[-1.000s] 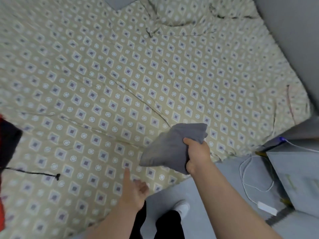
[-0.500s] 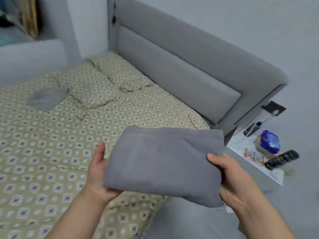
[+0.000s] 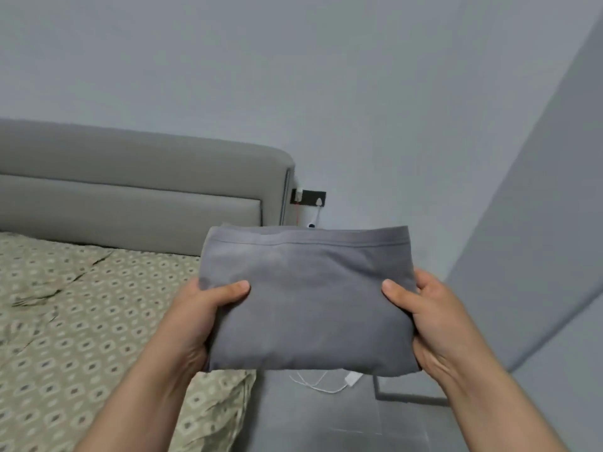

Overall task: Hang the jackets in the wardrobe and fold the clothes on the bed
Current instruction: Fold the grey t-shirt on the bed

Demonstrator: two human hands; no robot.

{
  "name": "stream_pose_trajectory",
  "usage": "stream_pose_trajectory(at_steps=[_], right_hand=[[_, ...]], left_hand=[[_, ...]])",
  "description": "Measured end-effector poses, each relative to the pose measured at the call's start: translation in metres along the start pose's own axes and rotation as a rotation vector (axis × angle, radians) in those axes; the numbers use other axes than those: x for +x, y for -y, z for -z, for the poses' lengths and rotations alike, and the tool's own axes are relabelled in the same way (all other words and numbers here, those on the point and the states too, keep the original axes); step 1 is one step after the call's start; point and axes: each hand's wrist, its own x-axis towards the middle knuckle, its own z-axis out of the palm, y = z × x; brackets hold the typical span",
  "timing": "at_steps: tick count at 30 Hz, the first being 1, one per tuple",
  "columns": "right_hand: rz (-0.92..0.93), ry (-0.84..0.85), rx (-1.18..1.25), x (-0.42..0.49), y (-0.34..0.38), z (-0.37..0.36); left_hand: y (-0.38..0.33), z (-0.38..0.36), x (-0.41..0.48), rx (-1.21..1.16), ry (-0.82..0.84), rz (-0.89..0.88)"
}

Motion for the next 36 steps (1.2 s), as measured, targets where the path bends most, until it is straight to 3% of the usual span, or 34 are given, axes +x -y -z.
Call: stream_pose_trajectory(at_steps=[6, 14, 23, 29, 36], right_hand=[[0.228, -0.306, -0.038, -0.012, 0.060, 0.086], [0.408, -0.559, -0.043, 0.007, 0.103, 0.150], [0.427, -0.906, -0.125, 0.047, 0.134, 0.193], [0.483, -1.162, -0.148, 0.016, 0.147, 0.233], [0.566, -1.443, -0.249, -0.051, 0.177, 0.300]], left_hand=[[-0.006, -0.122, 0.037, 0.072, 0.272, -0.088], [-0.001, -0.257, 0.107, 0.051, 0.552, -0.082], [0.022, -0.386, 0.188, 0.053, 0.835, 0.051], [0.055, -0.476, 0.174, 0.040, 1.032, 0.172], [0.088, -0.597, 0.093, 0.034, 1.270, 0.215]])
